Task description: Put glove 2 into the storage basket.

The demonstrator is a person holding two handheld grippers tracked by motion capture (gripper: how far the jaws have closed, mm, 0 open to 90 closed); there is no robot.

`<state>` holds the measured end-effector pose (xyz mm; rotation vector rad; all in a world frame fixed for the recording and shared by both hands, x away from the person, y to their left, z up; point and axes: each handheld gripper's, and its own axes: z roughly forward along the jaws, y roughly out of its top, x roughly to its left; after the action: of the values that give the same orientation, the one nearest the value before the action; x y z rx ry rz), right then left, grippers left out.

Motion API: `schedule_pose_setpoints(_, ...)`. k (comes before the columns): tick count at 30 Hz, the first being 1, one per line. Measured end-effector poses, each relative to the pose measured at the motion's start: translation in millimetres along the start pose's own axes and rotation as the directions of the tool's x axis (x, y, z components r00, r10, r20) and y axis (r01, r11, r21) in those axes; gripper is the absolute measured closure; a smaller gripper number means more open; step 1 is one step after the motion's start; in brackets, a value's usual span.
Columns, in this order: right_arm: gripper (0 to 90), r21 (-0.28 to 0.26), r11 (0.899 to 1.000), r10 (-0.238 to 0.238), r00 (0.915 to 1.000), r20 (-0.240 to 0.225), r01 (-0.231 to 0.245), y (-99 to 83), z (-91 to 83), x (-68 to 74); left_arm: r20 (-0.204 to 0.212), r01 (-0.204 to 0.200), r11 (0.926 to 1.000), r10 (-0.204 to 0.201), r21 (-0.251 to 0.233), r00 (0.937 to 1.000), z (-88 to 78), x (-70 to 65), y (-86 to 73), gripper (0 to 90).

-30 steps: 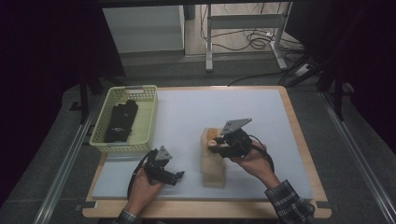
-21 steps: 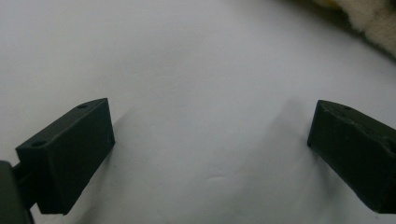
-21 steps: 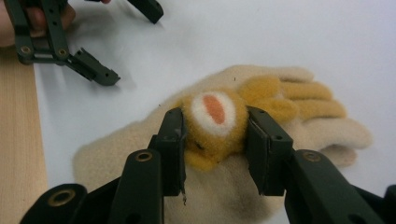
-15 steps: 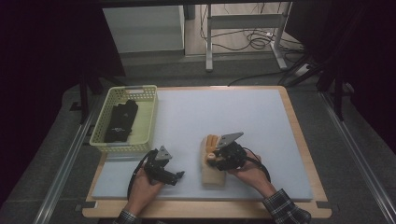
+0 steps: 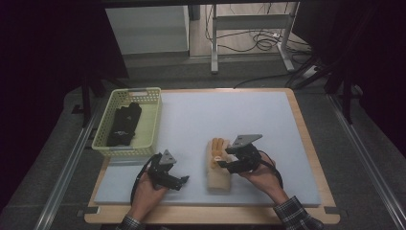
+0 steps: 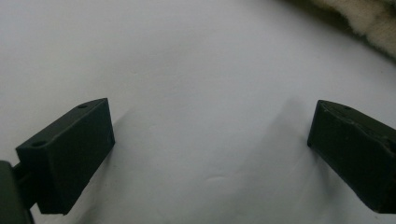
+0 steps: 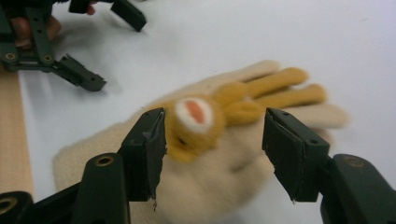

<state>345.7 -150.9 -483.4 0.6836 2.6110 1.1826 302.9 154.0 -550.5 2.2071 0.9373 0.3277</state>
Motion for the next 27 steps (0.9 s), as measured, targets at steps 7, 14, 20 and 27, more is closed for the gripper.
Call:
schedule_pose_setpoints(7,61.0,0.008,1.0,0.025,0.9994,0.024,-0.025,-21.4,-15.3,-7.8,0.0,0.005,1.0,-0.005,-0.001,1.0,0.1,-0.3,-0.1,0.6)
schedule_pose_setpoints(14,87.8,0.038,0.998,0.052,0.9986,-0.009,-0.052,-47.9,-16.6,-1.7,0.0,-0.001,1.0,0.001,0.0,1.0,0.0,0.1,0.0,0.6)
schedule_pose_setpoints(20,88.6,0.058,0.997,0.044,0.998,-0.045,-0.041,-64.9,-11.2,12.4,0.001,-0.001,1.0,0.001,0.0,1.0,0.0,0.1,0.0,0.6)
schedule_pose_setpoints(27,88.6,0.049,0.998,0.041,0.9972,-0.062,-0.038,-62.7,0.1,19.3,0.001,-0.001,1.0,0.001,0.0,1.0,0.0,0.1,0.0,0.6)
